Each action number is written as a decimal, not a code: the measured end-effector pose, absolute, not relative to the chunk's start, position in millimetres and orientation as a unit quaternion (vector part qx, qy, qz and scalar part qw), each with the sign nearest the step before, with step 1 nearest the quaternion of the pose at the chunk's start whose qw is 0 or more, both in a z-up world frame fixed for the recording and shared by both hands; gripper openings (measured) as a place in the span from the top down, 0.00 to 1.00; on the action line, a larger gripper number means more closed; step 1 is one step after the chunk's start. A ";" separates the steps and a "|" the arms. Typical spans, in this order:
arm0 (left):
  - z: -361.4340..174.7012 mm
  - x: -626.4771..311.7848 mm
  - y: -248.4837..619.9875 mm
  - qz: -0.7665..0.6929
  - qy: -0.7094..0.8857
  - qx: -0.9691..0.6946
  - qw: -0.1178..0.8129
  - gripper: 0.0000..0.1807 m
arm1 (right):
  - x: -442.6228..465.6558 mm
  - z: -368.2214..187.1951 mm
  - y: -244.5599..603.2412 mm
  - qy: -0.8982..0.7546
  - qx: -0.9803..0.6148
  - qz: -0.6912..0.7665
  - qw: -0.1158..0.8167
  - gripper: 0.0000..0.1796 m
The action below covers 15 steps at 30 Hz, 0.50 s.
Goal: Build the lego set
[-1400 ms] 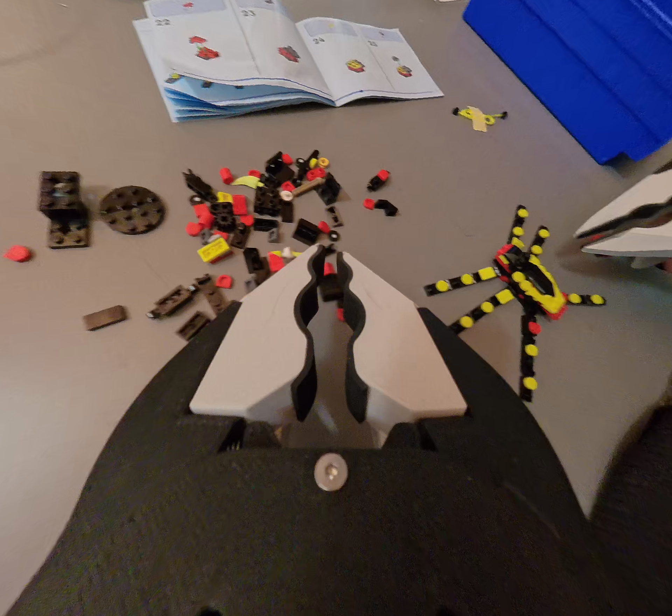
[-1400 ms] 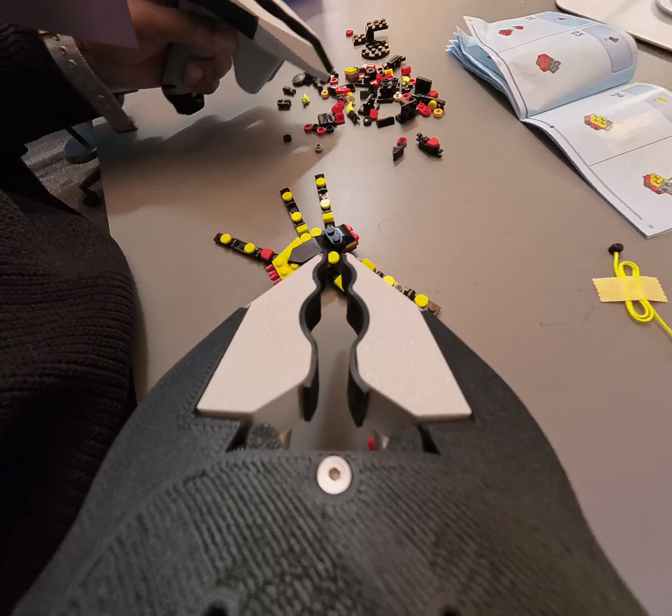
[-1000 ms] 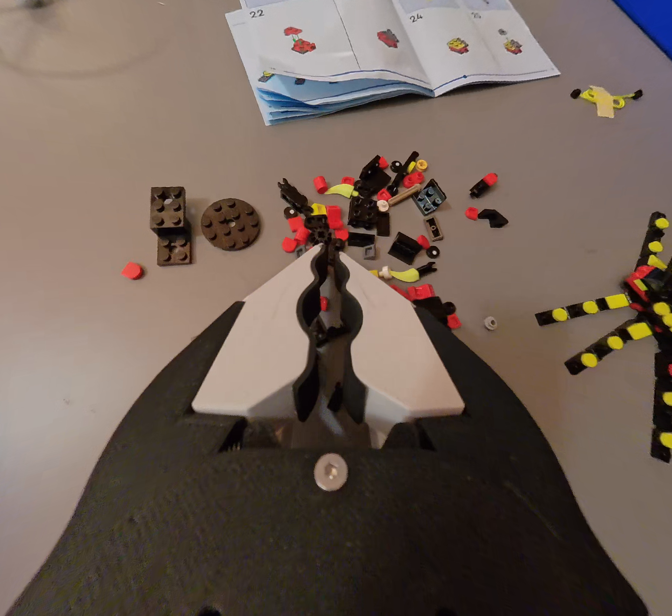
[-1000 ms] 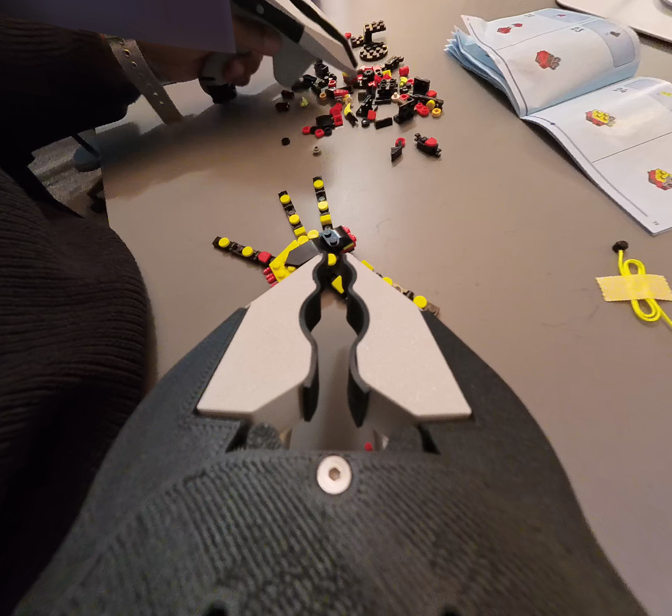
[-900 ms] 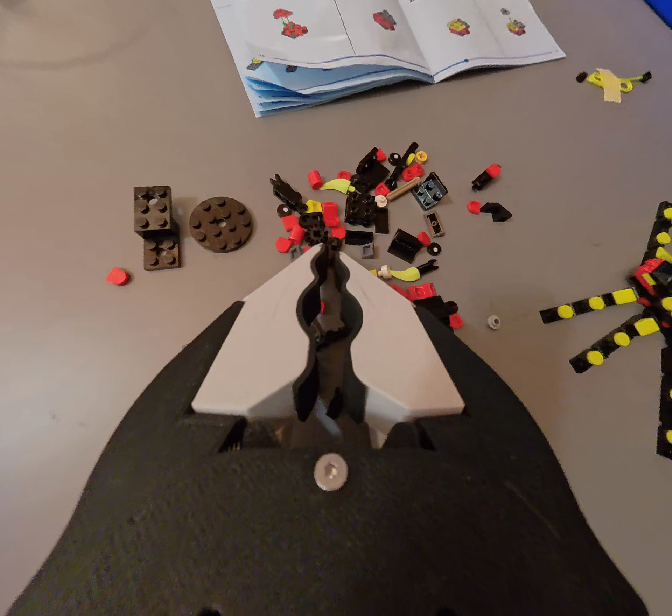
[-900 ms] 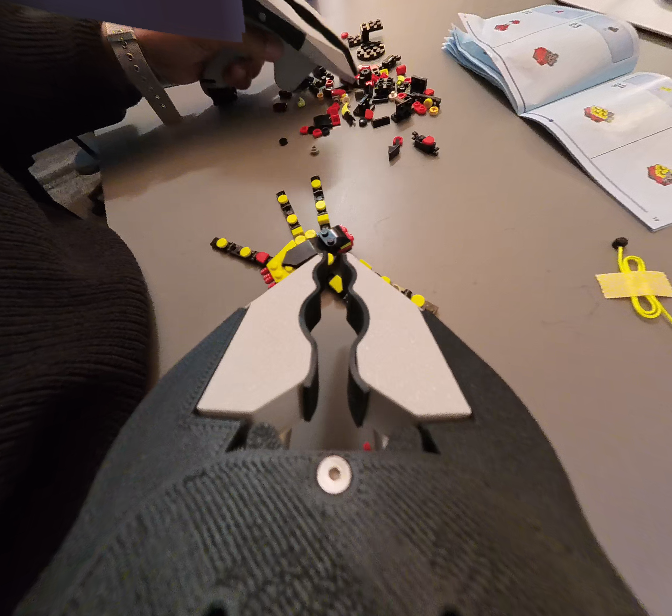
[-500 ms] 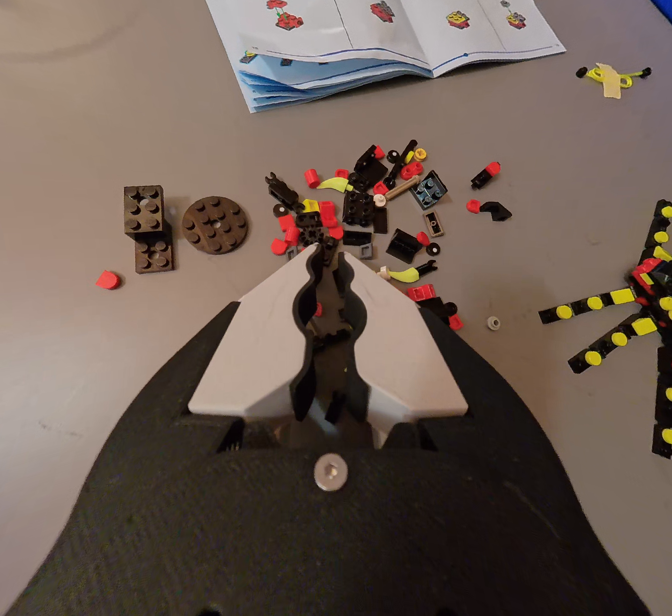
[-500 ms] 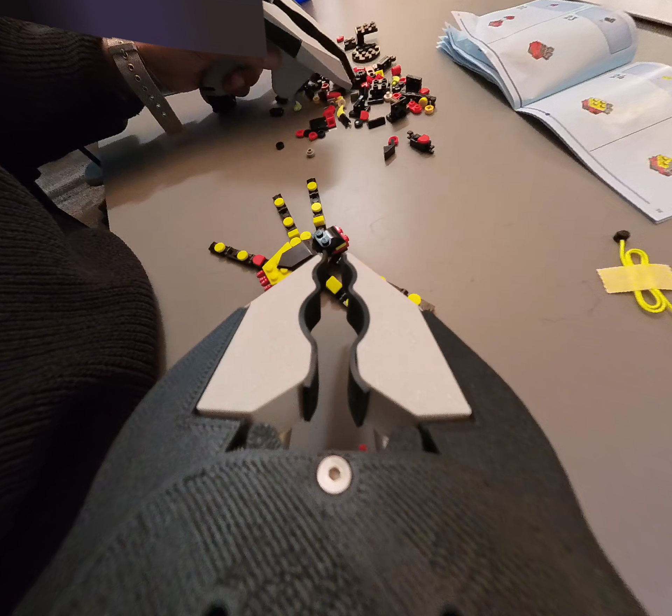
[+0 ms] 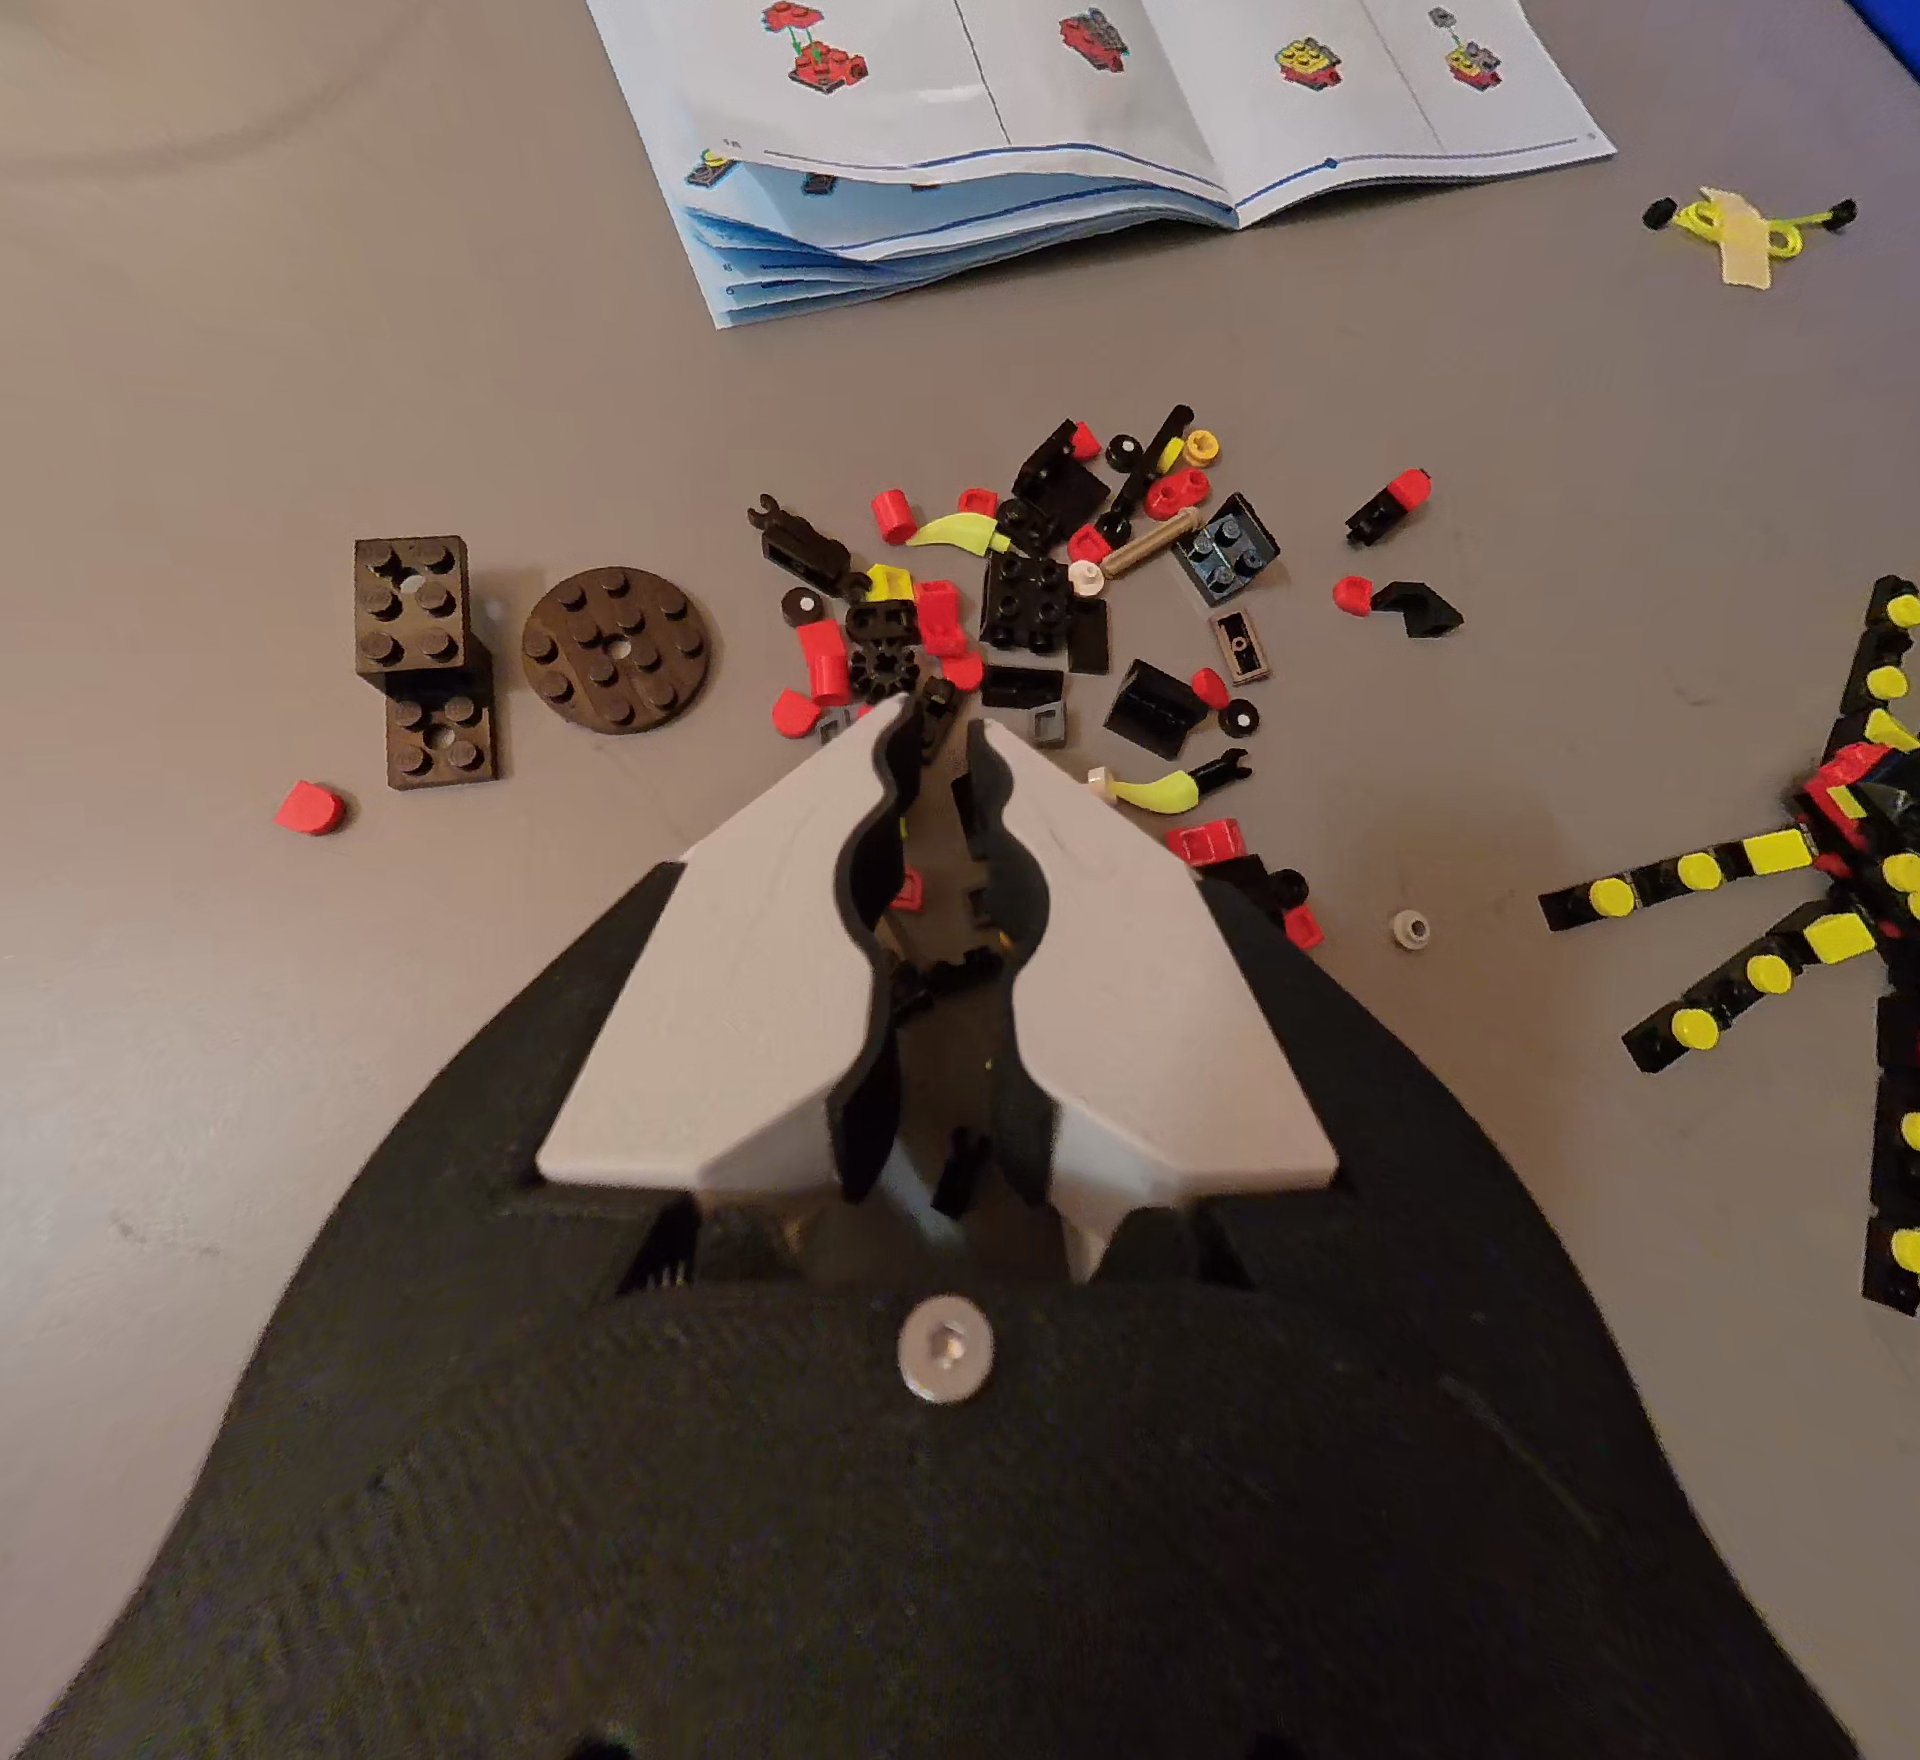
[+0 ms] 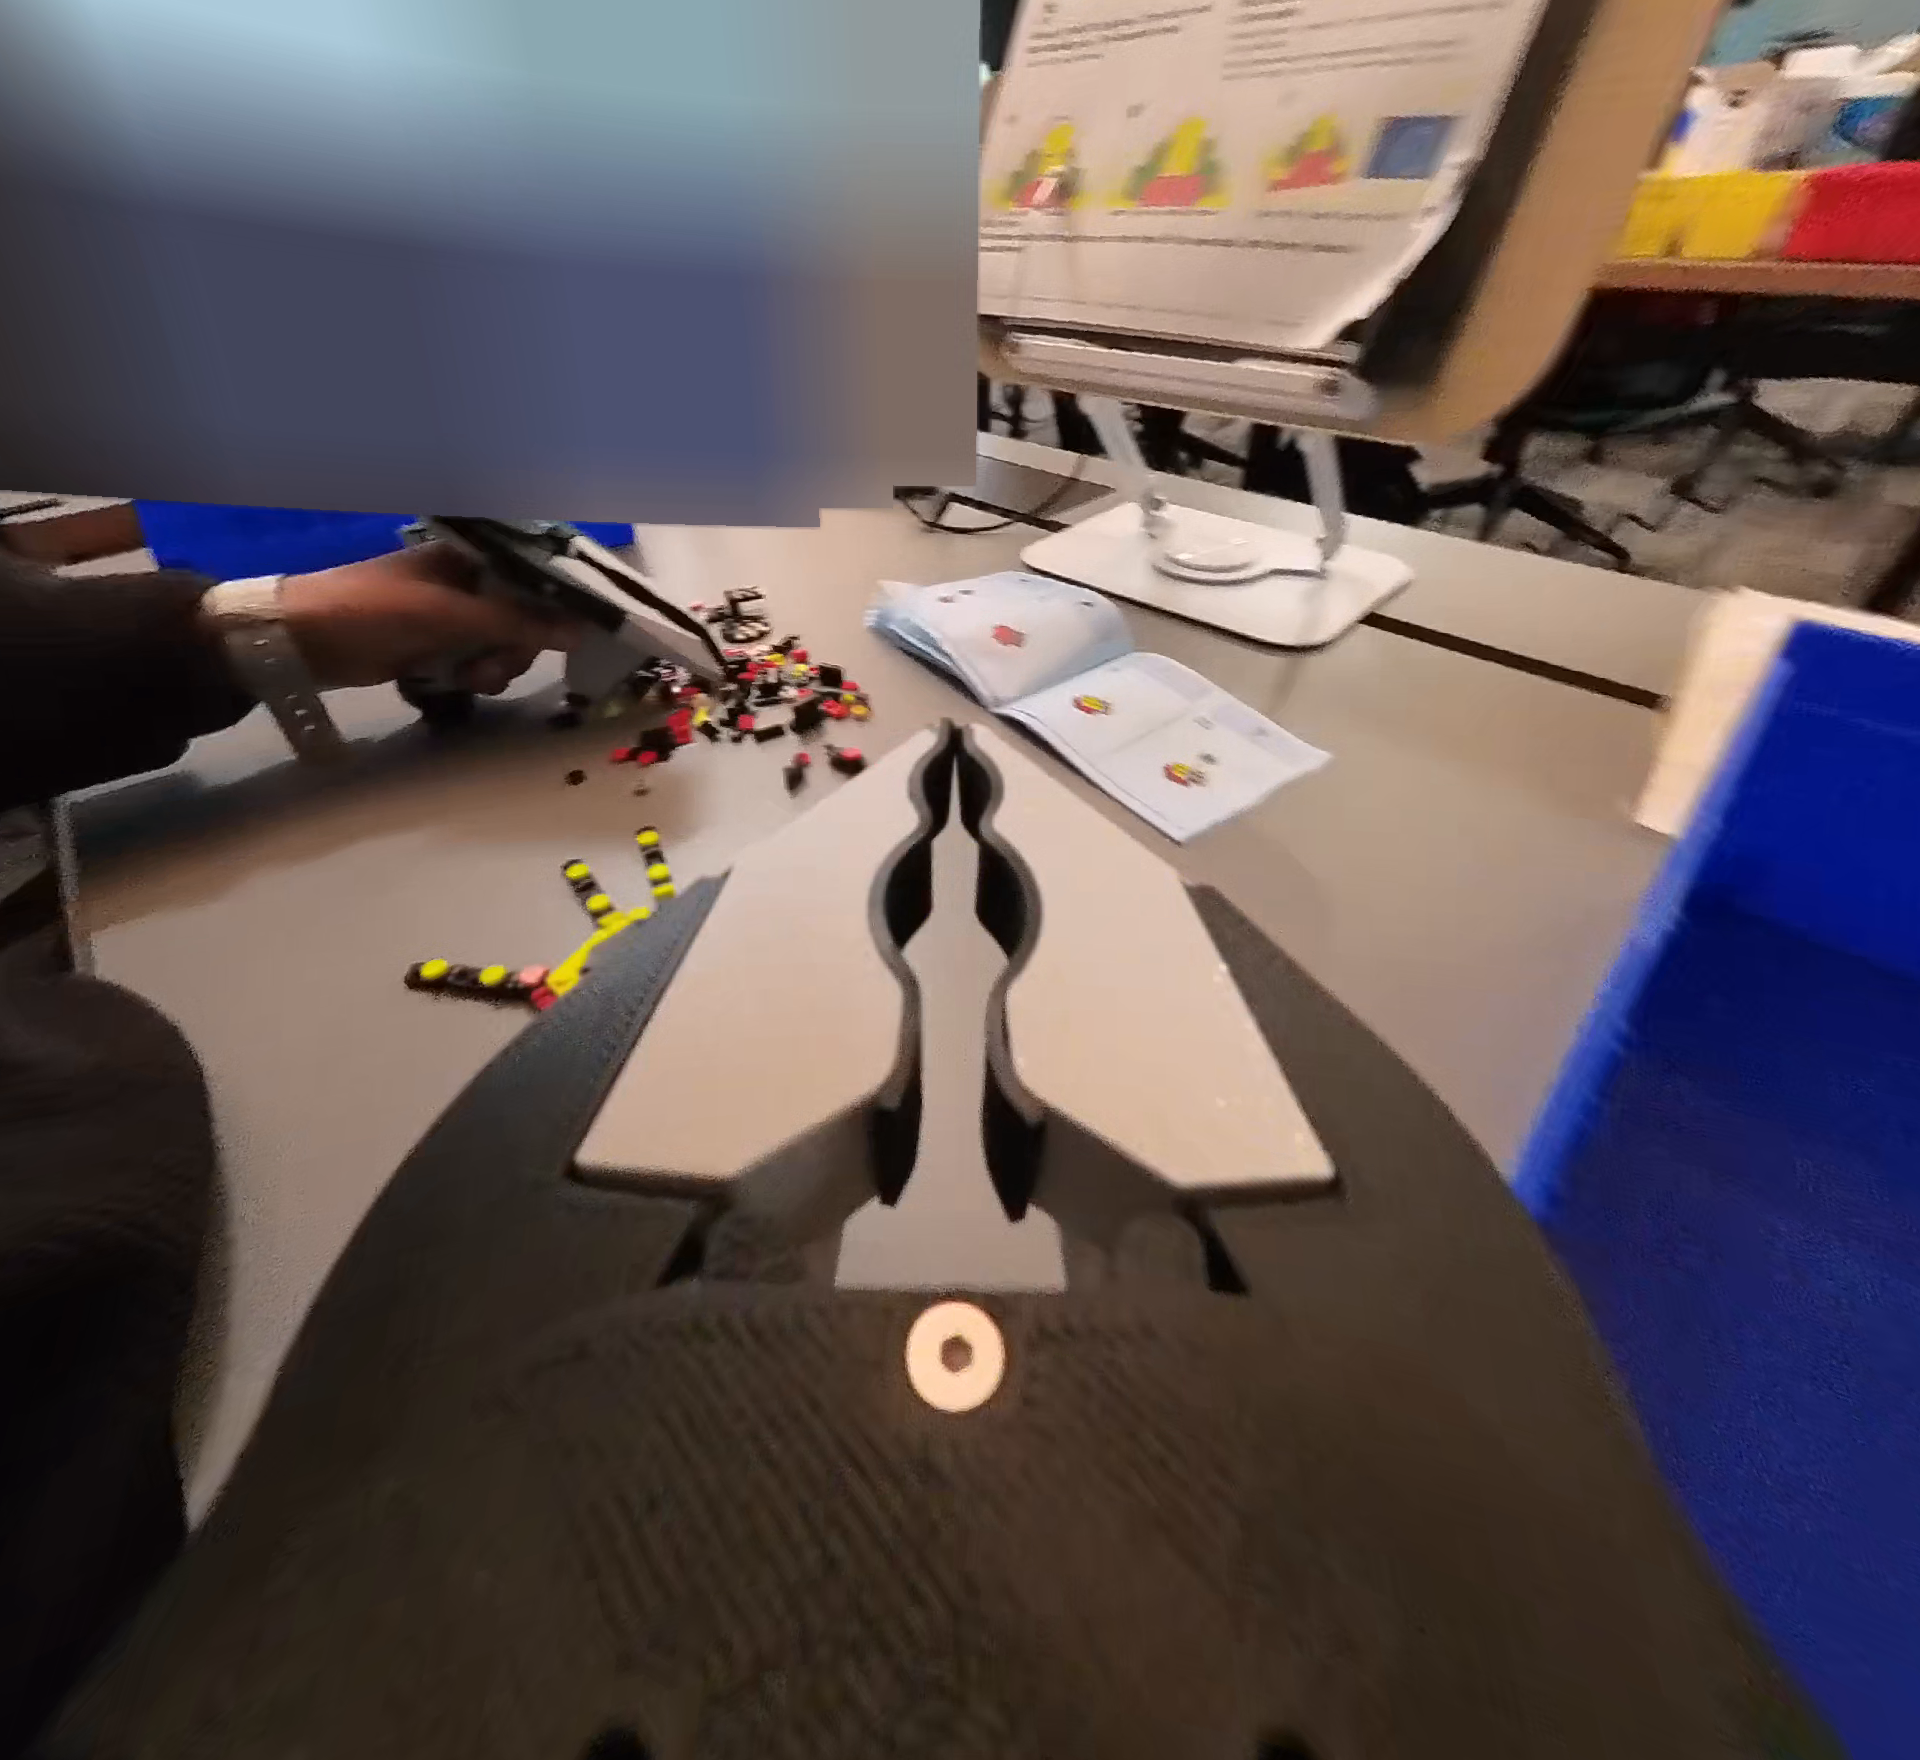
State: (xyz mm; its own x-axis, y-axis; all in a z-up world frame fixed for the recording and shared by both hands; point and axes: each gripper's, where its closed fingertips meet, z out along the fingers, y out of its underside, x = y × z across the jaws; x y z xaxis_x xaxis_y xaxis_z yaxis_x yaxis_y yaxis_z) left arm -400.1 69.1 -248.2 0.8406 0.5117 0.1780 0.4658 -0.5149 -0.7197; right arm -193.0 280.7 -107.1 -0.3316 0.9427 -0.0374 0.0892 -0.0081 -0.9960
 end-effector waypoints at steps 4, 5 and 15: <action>-248.7 -397.6 70.8 0.034 -0.268 -0.876 0.401 0.99 | -184.7 -100.5 301.4 -0.550 -0.464 0.586 0.373 1.00; -248.7 -396.6 71.4 0.036 -0.264 -0.877 0.400 0.99 | -183.8 -99.8 301.5 -0.542 -0.467 0.596 0.364 1.00; -243.5 -384.8 73.7 0.023 -0.236 -0.879 0.414 0.99 | -187.9 -108.5 289.3 -0.550 -0.475 0.603 0.328 1.00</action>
